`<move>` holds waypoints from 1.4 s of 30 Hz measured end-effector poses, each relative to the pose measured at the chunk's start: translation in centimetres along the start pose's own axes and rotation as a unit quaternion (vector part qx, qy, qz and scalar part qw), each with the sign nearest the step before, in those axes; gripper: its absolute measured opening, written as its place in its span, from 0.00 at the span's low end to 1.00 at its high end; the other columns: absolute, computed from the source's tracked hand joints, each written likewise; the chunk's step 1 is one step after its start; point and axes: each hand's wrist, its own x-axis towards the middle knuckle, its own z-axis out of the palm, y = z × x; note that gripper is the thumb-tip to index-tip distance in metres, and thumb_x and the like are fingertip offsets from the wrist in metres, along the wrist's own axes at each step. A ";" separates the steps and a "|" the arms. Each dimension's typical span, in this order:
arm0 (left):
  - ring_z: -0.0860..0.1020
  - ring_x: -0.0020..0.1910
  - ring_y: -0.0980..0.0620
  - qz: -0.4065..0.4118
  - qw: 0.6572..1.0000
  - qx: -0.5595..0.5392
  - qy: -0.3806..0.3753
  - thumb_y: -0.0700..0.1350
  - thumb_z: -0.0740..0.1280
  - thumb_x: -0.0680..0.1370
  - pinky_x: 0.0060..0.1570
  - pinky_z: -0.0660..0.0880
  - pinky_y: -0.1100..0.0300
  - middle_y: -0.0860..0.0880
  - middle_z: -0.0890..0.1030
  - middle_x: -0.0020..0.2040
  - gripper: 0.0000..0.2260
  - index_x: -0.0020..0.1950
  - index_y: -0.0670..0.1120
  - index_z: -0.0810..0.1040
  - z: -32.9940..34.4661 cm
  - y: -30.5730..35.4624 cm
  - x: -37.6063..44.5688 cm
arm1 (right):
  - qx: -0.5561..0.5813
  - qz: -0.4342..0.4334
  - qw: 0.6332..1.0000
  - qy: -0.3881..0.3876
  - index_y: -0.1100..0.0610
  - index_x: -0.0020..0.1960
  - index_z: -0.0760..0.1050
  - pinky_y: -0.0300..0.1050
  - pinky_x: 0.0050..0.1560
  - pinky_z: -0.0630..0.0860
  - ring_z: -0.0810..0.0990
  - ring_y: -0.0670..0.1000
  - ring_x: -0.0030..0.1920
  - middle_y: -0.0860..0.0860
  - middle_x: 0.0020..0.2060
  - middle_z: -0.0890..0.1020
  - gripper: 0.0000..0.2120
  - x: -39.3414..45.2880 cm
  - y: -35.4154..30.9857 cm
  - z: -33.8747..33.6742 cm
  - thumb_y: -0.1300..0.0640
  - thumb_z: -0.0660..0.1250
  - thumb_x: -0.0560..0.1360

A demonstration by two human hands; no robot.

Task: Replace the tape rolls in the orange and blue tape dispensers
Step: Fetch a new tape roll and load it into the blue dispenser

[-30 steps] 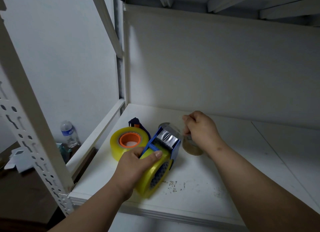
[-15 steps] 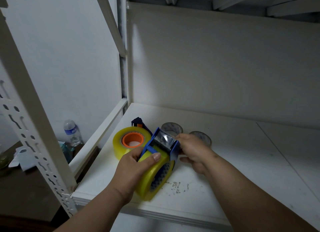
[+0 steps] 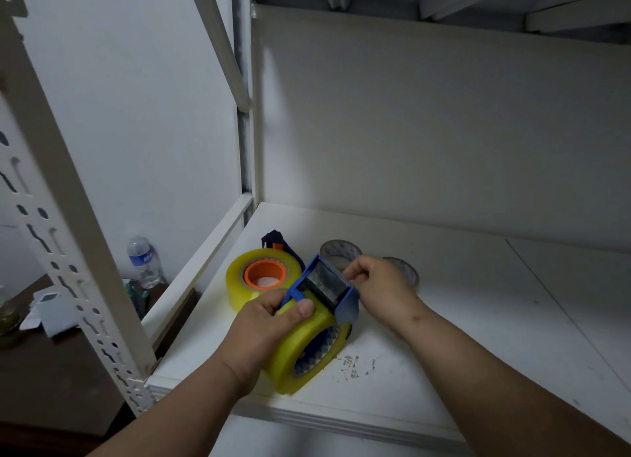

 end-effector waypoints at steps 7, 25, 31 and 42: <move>0.86 0.49 0.42 -0.006 1.000 0.005 -0.022 0.62 0.75 0.61 0.49 0.82 0.49 0.44 0.88 0.50 0.25 0.55 0.52 0.85 -0.6 -0.1 -0.5 | 0.188 -0.084 0.977 0.060 0.51 0.44 0.80 0.47 0.43 0.77 0.81 0.50 0.41 0.49 0.41 0.84 0.10 -2.9 -3.5 -1.3 0.49 0.63 0.77; 0.85 0.52 0.42 -0.020 0.999 0.009 -0.039 0.63 0.72 0.67 0.49 0.82 0.53 0.44 0.87 0.53 0.22 0.55 0.52 0.85 -2.0 -0.4 -1.6 | 0.175 0.019 0.955 -0.238 0.42 0.72 0.65 0.56 0.76 0.47 0.59 0.47 0.74 0.42 0.73 0.65 0.47 -4.5 -0.7 0.0 0.18 0.44 0.61; 0.84 0.55 0.40 -0.025 0.996 -0.008 -0.082 0.67 0.76 0.62 0.52 0.81 0.54 0.40 0.85 0.56 0.34 0.59 0.46 0.83 -3.0 -0.4 -1.9 | 0.196 -0.039 0.954 -0.224 0.35 0.70 0.62 0.33 0.64 0.58 0.62 0.36 0.68 0.35 0.70 0.65 0.37 -5.7 -1.5 1.0 0.22 0.45 0.66; 0.81 0.59 0.36 -0.047 0.992 -0.057 -0.107 0.64 0.78 0.62 0.59 0.78 0.45 0.37 0.83 0.60 0.36 0.62 0.43 0.81 -3.3 -0.5 -2.1 | 0.190 -0.021 0.954 -0.233 0.31 0.69 0.61 0.43 0.68 0.56 0.62 0.41 0.72 0.38 0.72 0.65 0.37 -5.6 -1.2 1.3 0.20 0.46 0.63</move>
